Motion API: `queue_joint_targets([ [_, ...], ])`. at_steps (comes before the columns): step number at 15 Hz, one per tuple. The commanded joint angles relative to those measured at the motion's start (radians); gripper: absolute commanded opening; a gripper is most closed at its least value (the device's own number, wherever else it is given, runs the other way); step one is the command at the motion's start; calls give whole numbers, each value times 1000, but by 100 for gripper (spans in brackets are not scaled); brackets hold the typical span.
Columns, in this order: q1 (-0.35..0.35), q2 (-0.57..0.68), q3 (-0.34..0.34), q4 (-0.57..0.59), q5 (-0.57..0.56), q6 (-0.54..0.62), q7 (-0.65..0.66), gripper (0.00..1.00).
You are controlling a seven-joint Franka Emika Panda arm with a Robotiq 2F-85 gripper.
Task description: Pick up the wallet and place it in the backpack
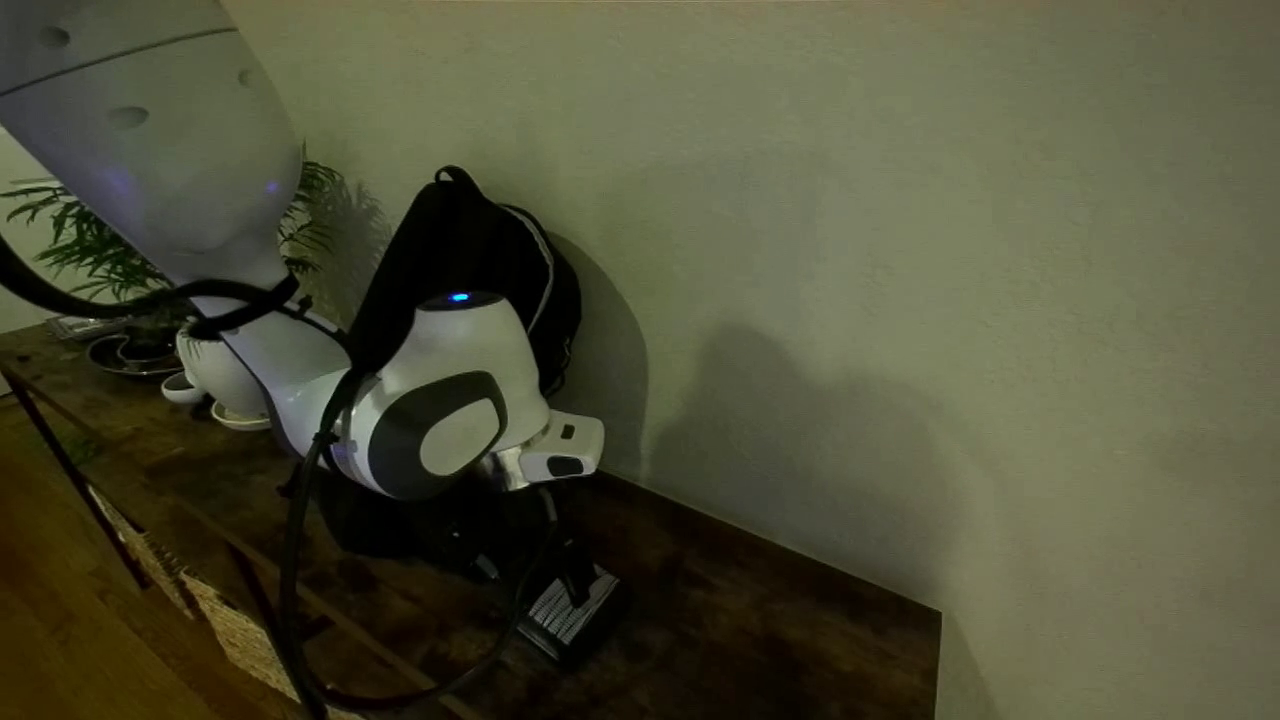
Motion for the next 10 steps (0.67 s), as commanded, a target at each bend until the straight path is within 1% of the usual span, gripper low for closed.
queue_joint_targets([
  [1,23,-25,-12,-35,-24,-20,13,100],
  [5,34,-18,-17,-37,-32,-16,13,100],
  [10,65,-5,-51,-43,-62,5,14,100],
])
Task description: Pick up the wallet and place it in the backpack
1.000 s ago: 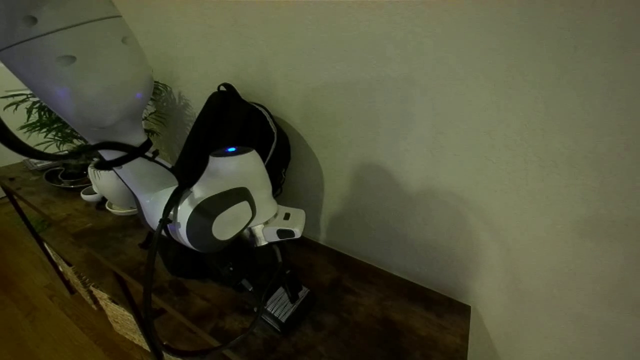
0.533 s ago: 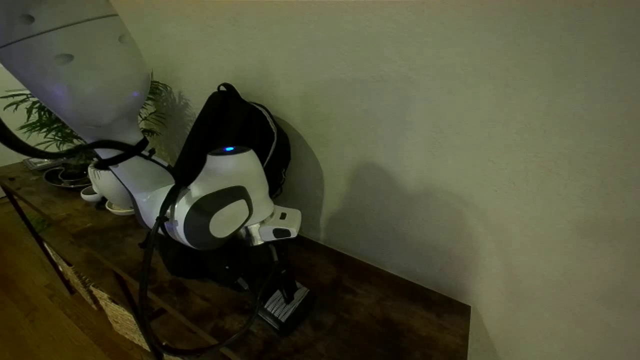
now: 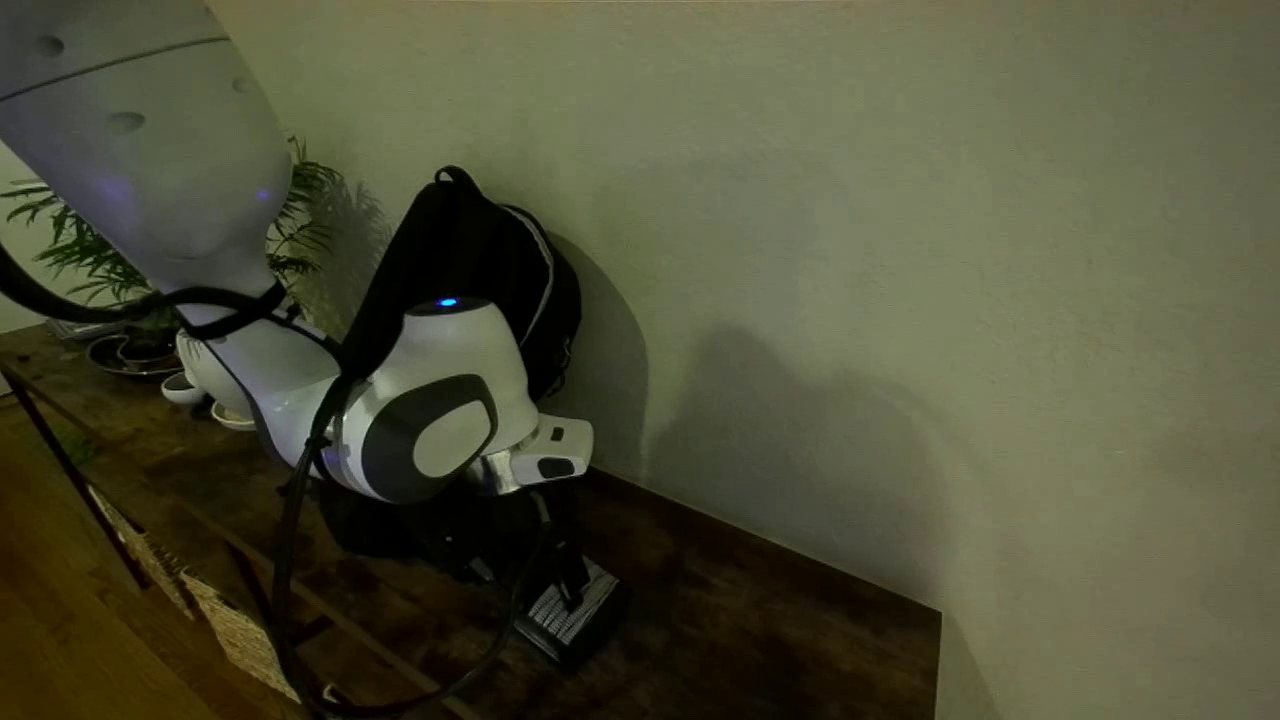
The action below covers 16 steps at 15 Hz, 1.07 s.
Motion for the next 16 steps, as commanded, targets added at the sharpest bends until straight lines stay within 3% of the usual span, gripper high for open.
queue_joint_targets([
  [1,42,-9,-45,-28,-33,-1,18,100],
  [7,78,7,-96,-18,-38,-35,37,100],
  [16,98,30,-88,-19,-66,-58,35,100],
])
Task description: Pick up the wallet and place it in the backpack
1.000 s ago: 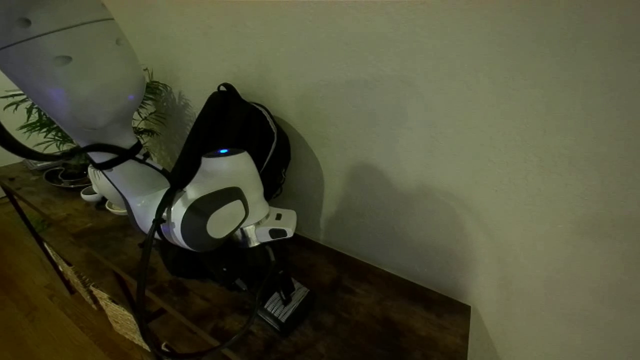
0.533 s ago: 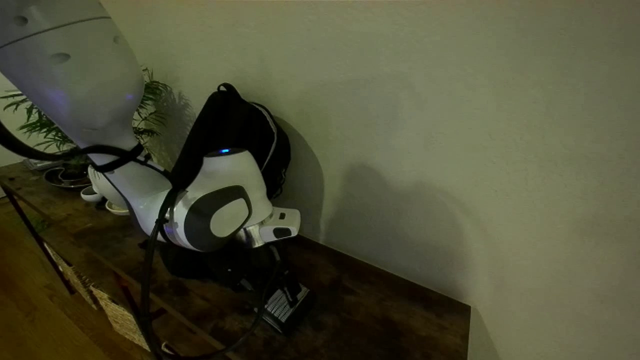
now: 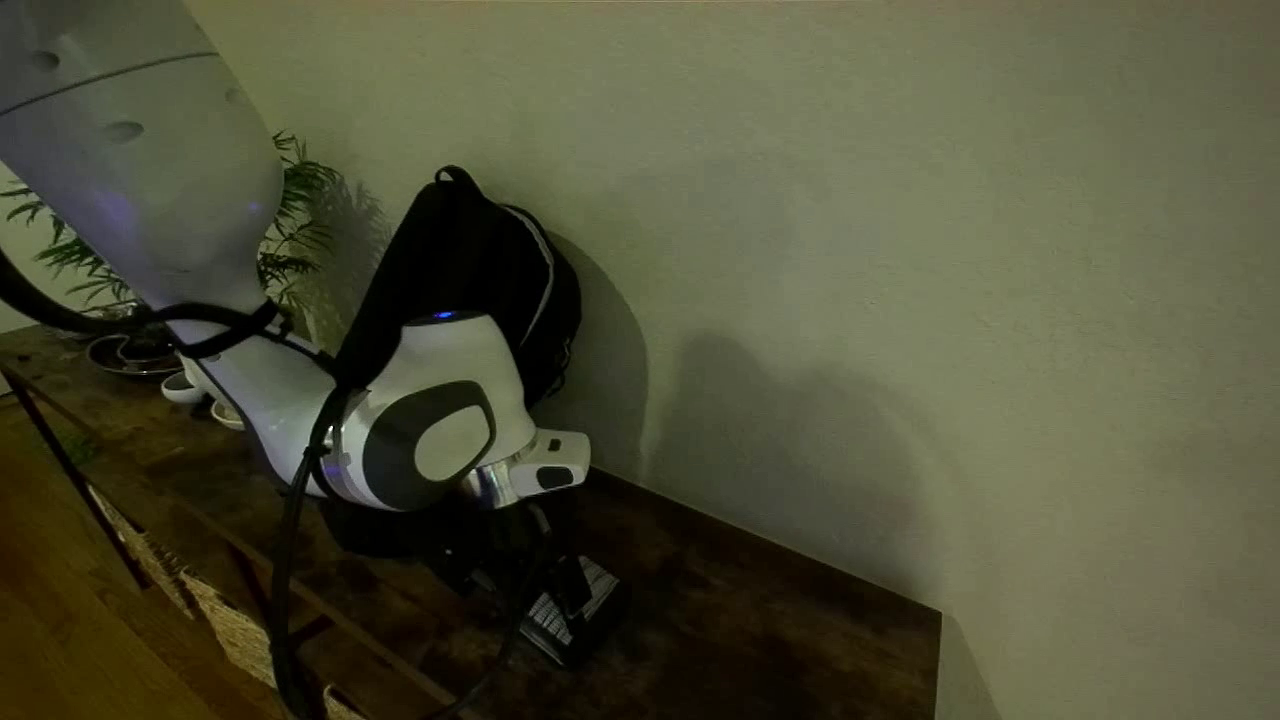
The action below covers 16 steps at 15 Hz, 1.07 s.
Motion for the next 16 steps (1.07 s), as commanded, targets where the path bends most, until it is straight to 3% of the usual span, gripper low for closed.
queue_joint_targets([
  [1,32,-4,-19,-17,-35,-5,33,75],
  [3,39,-8,-24,-20,-40,3,35,67],
  [10,68,-17,-65,-23,-58,11,38,25],
  [13,33,-30,-38,-20,-53,-10,11,5],
  [16,-33,-58,19,-22,-45,-33,-34,6],
])
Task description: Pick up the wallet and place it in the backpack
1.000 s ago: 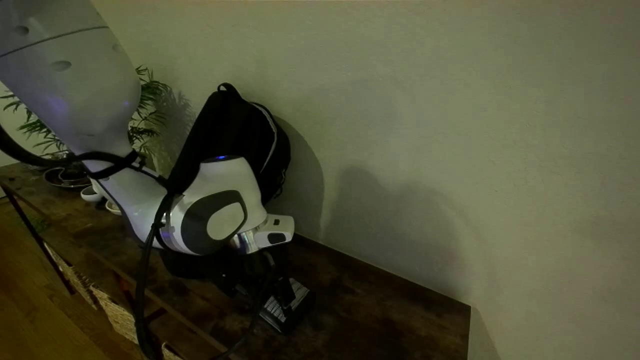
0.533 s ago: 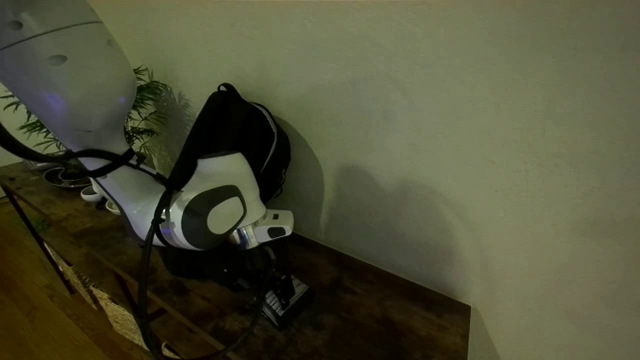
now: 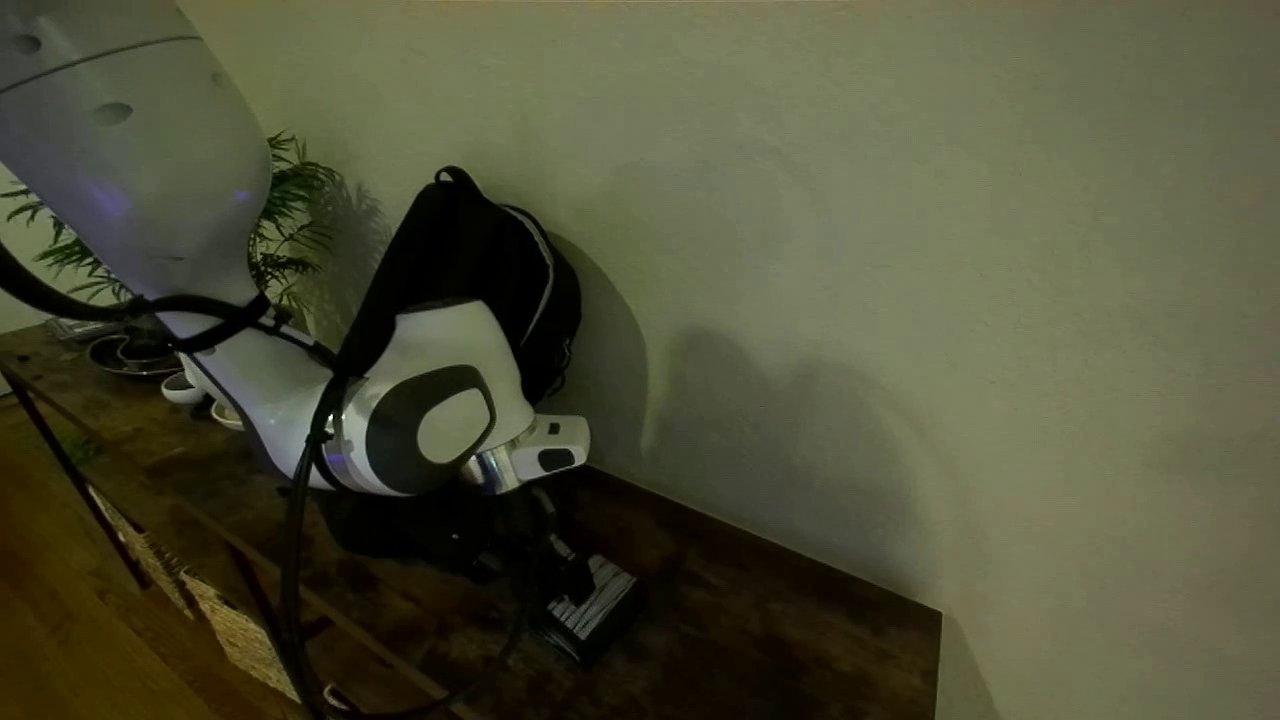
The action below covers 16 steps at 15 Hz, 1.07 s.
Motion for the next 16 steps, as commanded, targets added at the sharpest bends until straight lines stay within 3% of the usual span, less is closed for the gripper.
queue_joint_targets([
  [1,-85,-60,69,-29,-15,-32,-39,6],
  [6,-161,-108,145,-44,-13,-46,-89,6],
  [11,-356,-200,334,-55,22,-109,-234,6],
  [16,-513,-221,454,-28,86,-212,-350,6],
])
